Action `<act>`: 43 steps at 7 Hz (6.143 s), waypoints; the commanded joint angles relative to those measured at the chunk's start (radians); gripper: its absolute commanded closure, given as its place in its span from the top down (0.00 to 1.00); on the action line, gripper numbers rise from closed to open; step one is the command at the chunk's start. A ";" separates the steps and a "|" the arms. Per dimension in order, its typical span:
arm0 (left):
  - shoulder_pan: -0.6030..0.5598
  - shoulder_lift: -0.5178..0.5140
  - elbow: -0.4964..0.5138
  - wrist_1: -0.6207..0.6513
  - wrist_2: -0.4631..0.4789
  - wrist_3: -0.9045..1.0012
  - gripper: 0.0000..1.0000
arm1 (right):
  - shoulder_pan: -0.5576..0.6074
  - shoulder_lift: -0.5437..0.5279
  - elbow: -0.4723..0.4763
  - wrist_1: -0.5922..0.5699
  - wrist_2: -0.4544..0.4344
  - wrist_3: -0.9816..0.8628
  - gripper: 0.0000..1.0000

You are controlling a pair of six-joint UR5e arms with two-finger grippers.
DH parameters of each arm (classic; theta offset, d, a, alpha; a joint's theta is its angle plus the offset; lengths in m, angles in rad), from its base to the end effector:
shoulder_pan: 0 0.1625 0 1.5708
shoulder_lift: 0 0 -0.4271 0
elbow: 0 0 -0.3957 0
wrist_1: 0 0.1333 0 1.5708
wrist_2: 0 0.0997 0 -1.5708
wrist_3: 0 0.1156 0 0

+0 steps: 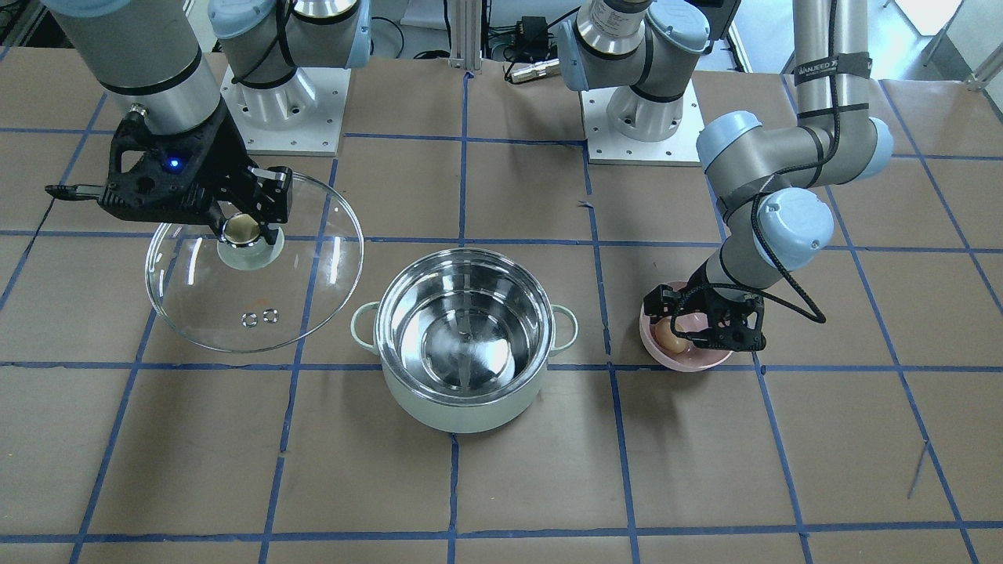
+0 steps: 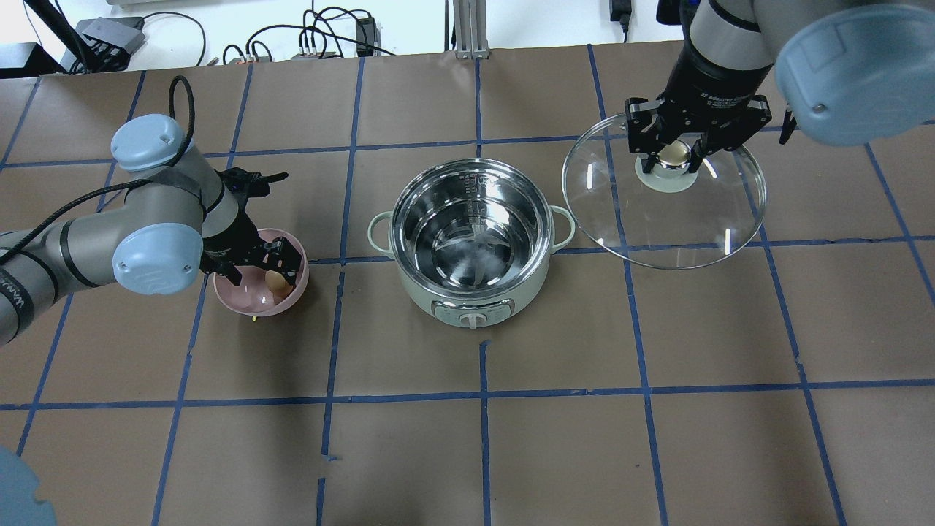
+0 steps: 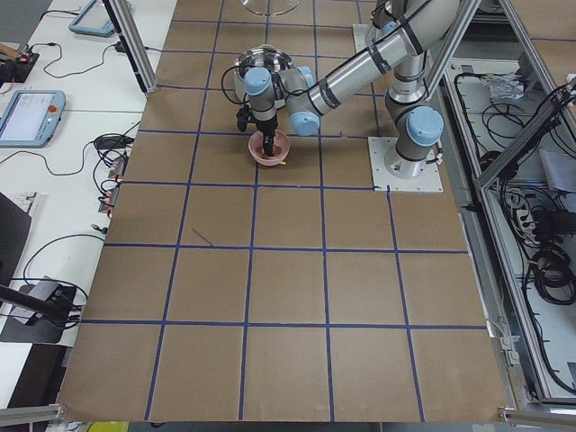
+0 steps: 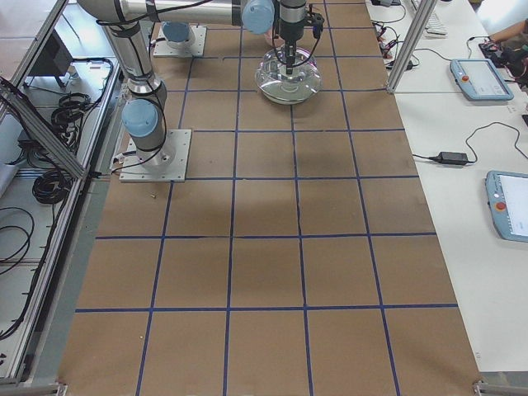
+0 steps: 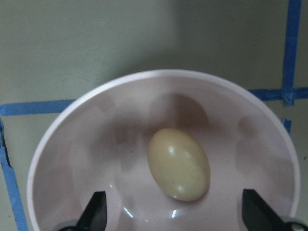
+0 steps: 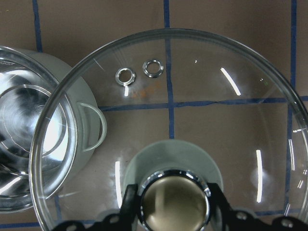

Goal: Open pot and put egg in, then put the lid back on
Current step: 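Lower the left gripper into the pink bowl and close it on the egg, then lift the egg with the left gripper and carry it over the pot, then lower the egg into the pot and open the left gripper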

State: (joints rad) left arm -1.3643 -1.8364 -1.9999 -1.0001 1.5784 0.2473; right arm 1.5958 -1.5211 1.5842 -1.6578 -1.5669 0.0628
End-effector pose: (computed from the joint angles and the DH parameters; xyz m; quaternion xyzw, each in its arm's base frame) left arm -0.0269 -0.5173 0.1943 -0.0206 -0.9979 -0.0612 0.0102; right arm 0.1467 -0.5151 0.4509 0.0189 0.9997 -0.0119 0.0025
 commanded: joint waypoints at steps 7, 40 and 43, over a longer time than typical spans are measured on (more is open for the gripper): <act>-0.013 -0.042 -0.010 0.072 0.034 -0.006 1.00 | 0.004 -0.004 0.007 0.006 0.001 -0.001 0.36; -0.633 -0.178 0.336 0.052 0.022 -0.654 0.33 | 0.003 -0.010 0.037 0.006 0.001 -0.001 0.38; -0.633 -0.188 0.336 0.043 0.028 -0.646 0.33 | 0.019 -0.001 0.023 -0.004 0.024 0.014 0.38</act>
State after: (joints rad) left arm -1.9972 -2.0172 -1.6655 -0.9531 1.6041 -0.3937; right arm 1.6090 -1.5284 1.6136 -1.6583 -1.5585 0.0723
